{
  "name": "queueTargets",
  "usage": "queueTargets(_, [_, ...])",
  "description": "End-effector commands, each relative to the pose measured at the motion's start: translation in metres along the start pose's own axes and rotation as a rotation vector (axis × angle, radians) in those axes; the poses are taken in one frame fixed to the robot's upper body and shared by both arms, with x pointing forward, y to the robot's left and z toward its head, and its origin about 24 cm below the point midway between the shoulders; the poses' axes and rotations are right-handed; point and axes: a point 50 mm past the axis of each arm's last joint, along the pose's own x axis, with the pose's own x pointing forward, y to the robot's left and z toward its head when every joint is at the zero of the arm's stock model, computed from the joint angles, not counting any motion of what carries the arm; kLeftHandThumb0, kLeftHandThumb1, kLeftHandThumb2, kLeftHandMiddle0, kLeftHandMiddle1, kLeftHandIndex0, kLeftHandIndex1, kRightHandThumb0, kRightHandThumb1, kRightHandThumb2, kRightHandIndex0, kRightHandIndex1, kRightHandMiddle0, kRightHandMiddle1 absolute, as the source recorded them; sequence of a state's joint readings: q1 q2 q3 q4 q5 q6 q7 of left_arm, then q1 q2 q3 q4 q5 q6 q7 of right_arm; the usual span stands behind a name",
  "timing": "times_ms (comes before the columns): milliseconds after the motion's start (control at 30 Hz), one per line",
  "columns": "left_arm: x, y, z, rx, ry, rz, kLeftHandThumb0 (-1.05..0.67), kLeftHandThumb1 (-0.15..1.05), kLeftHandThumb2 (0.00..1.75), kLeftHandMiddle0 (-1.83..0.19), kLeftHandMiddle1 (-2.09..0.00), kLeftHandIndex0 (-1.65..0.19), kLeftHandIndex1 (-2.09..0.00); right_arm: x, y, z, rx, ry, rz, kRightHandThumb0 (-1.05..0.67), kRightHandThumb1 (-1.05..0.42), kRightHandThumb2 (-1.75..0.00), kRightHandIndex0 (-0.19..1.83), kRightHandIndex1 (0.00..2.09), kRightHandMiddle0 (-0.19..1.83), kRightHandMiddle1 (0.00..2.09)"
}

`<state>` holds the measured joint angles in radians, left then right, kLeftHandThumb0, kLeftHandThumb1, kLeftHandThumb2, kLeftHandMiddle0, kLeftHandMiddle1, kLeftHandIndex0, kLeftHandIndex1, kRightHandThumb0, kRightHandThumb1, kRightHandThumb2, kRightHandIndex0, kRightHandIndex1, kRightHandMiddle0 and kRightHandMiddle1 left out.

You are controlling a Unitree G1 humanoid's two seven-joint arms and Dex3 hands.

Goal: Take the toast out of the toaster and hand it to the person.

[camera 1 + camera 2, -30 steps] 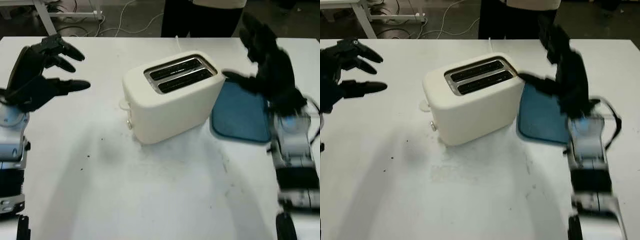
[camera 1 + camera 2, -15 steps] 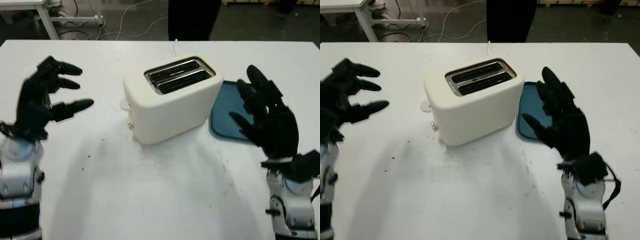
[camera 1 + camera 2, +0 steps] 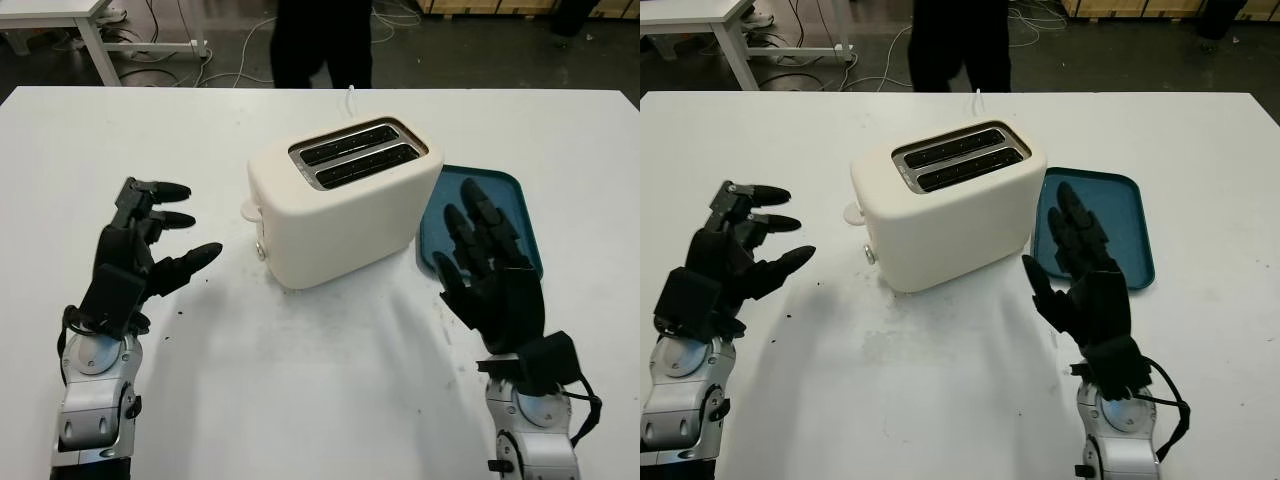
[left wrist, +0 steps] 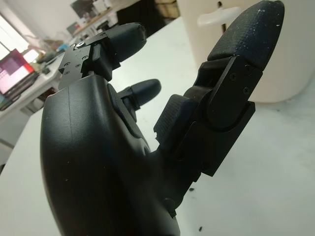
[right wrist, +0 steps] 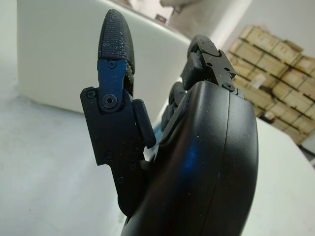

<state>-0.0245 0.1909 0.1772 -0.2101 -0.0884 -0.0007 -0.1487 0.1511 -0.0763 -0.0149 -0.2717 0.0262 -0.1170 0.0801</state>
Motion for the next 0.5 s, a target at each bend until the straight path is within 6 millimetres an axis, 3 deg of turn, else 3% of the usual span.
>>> queueTargets(0, [-0.001, -0.003, 0.001, -0.002, 0.011, -0.017, -1.05, 0.69, 0.00, -0.01, -1.58, -0.02, -1.48, 0.004, 0.002, -0.004, 0.004, 0.024, -0.016, -0.78, -0.92, -0.41, 0.13, 0.02, 0.14, 0.00])
queueTargets(467, [-0.003, -0.013, 0.000, -0.016, 0.013, -0.052, -1.05, 0.68, 0.00, -0.09, -1.50, -0.12, -1.38, 0.007, 0.004, -0.011, 0.012, 0.062, -0.014, -0.76, -0.92, -0.42, 0.12, 0.01, 0.12, 0.00])
